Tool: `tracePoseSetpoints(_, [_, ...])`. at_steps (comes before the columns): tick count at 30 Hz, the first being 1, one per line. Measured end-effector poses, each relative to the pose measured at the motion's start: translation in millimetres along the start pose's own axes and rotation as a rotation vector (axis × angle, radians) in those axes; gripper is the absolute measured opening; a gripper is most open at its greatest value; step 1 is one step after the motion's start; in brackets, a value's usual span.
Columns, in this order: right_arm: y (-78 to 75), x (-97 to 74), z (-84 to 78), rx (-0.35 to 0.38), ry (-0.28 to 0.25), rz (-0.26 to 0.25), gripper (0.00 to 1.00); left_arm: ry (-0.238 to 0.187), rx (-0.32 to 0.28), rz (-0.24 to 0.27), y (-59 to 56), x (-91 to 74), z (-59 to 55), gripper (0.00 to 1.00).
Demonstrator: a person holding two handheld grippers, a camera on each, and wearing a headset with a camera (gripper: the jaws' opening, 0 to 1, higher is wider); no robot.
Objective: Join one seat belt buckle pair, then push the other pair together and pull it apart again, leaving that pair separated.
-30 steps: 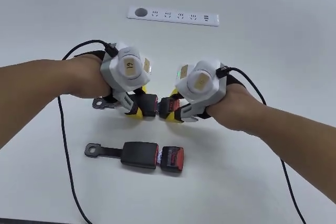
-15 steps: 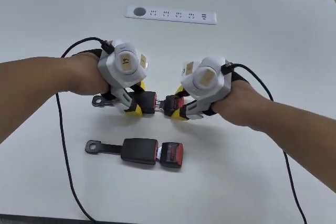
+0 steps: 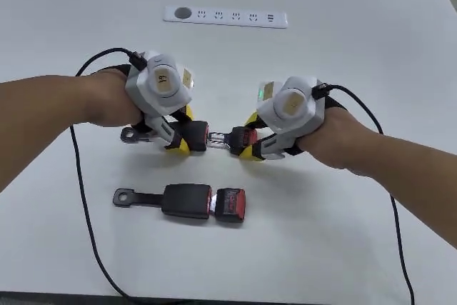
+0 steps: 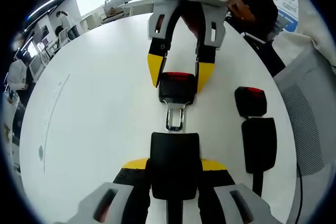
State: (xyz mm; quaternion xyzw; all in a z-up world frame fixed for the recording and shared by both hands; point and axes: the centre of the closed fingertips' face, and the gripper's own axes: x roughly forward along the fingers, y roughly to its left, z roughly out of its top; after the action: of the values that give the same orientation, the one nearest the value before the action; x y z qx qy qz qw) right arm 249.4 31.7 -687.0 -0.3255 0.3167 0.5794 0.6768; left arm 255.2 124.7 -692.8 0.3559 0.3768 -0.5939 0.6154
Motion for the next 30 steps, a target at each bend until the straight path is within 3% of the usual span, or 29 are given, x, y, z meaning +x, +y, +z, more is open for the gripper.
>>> tracePoseSetpoints(14, [-8.3,-37.2,-60.9,0.005,0.08,-0.02,0.33,-0.004,0.009,0.001,-3.1,-1.4,3.1,0.35])
tracePoseSetpoints(20, [-7.8,-47.5,-70.5,0.031,0.087,-0.016,0.33,0.002,0.013,0.004,-6.2,-2.8,6.0,0.35])
tracePoseSetpoints(30, [-7.7,-44.9,-72.7,0.053,0.092,-0.008,0.33,0.027,0.004,0.01,-2.3,-1.3,2.3,0.36])
